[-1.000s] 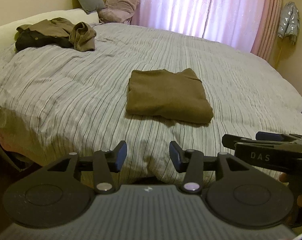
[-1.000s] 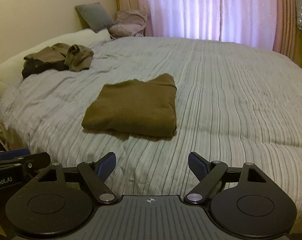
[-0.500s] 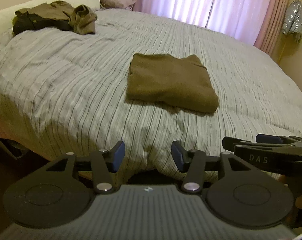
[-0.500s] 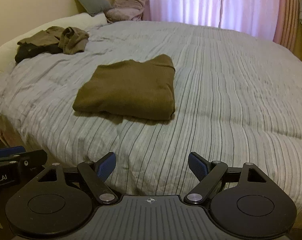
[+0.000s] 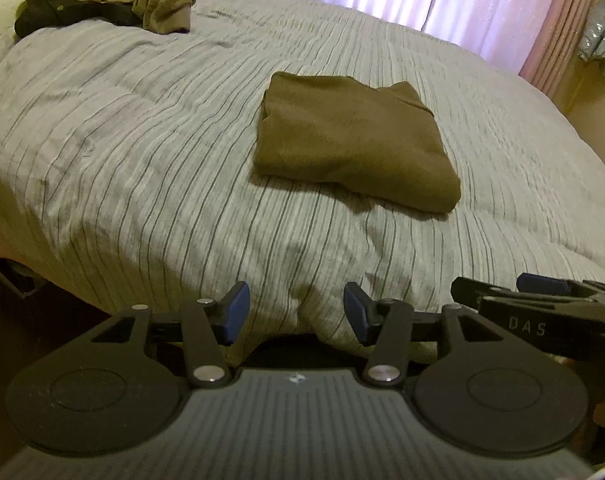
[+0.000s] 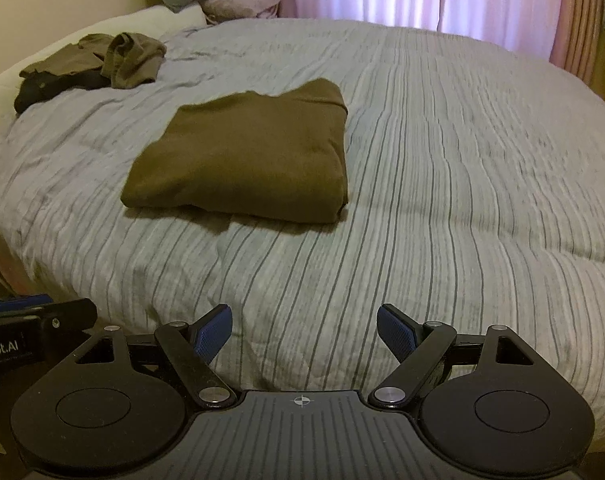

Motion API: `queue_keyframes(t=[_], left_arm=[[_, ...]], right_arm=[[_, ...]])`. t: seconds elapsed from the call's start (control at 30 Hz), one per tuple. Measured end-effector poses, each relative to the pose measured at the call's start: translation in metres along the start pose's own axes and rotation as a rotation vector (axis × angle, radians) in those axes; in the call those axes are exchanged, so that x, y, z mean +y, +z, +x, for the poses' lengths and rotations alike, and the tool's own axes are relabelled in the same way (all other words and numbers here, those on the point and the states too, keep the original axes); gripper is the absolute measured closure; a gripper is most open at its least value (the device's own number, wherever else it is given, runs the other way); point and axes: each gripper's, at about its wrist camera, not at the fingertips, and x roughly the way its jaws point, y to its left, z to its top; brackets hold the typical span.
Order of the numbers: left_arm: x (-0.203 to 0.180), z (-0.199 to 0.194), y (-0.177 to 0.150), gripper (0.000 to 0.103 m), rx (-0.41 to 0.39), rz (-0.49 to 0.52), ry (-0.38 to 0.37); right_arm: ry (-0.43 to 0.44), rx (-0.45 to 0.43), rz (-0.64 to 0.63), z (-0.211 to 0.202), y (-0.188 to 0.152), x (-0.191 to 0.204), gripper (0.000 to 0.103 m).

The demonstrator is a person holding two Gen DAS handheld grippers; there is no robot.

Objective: Fold clothes

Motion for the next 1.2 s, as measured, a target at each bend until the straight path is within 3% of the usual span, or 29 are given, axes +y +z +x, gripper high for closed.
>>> queue_keyframes(t=[0.13, 0.33, 0.43, 0.57, 0.67, 0.97, 1.2], left_arm=[[0.002, 0.011, 0.006, 0.055, 0.016, -0.014, -0.015], [0.027, 0.018, 0.034, 0.055, -0.030, -0.101, -0.124], [0.053, 0.029, 0.058, 0.050, -0.048, -0.189, -0.166], [0.079, 0.052, 0.089, 0.048, -0.060, -0.258, -0.223], [0.094, 0.077, 0.105, 0.047, -0.046, -0.331, -0.318], [0.125, 0.157, 0.129, 0.043, 0.021, -0.501, -0.474], [0.122, 0.188, 0.138, 0.043, 0.072, -0.455, -0.538]], right_arm=[[-0.001, 0.025, 0.009, 0.012, 0.001, -0.003, 0.020], [0.046, 0.011, 0.056, 0.016, 0.008, -0.025, 0.020], [0.170, -0.020, 0.157, 0.018, 0.019, -0.058, 0.020], [0.441, -0.034, 0.486, 0.034, 0.031, -0.122, 0.020], [0.553, -0.029, 0.642, 0.055, 0.038, -0.152, 0.020], [0.678, 0.022, 0.723, 0.126, 0.078, -0.175, 0.020], [0.710, 0.067, 0.694, 0.164, 0.097, -0.176, 0.021]])
